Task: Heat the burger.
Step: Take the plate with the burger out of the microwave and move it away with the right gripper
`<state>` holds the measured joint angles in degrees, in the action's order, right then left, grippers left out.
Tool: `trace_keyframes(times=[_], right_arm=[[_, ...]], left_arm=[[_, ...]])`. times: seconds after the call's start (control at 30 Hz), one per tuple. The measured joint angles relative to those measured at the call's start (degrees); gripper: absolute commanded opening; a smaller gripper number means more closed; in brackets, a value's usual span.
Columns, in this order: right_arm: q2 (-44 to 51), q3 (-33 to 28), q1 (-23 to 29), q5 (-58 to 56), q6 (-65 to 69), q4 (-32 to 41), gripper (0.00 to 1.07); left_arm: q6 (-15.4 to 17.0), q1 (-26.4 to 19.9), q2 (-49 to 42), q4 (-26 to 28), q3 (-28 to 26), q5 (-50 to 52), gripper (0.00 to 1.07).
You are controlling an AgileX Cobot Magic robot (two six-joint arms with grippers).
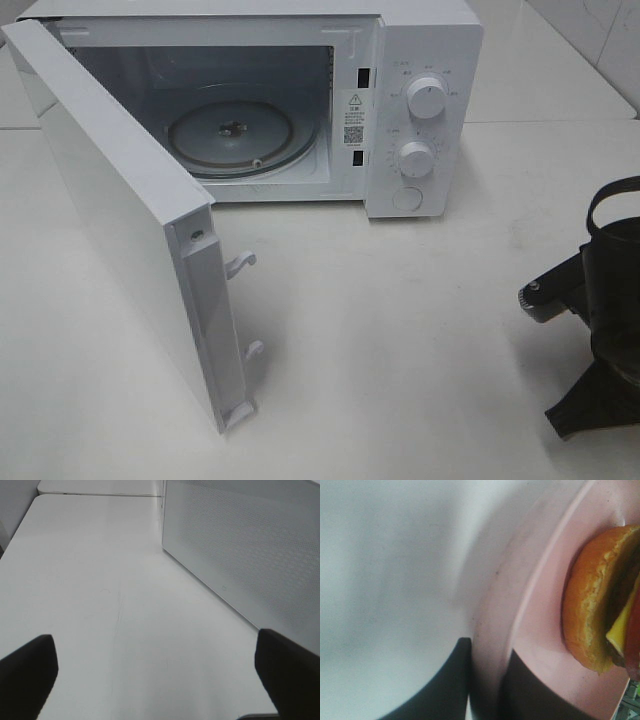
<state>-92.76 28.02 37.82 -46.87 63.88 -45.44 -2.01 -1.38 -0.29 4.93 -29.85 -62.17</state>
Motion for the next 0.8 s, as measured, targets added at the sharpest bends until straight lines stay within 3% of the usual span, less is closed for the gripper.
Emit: trace_keyframes(times=[0.6,0.77,0.8], right_arm=[[-7.68,-0.8,0.0,2.98,6.02,-3.67,0.13],[-7.73,-0.8,0.0,2.98,7.05,-4.53,0.22],[-7.73,-0.8,0.0,2.98,7.05,-4.81,0.28]], left_arm=[[0.0,0.0,0.0,0.0,0.0,0.0,1.0],[0.0,0.0,0.0,0.0,0.0,0.0,1.0],[0.0,0.0,0.0,0.0,0.0,0.0,1.0]])
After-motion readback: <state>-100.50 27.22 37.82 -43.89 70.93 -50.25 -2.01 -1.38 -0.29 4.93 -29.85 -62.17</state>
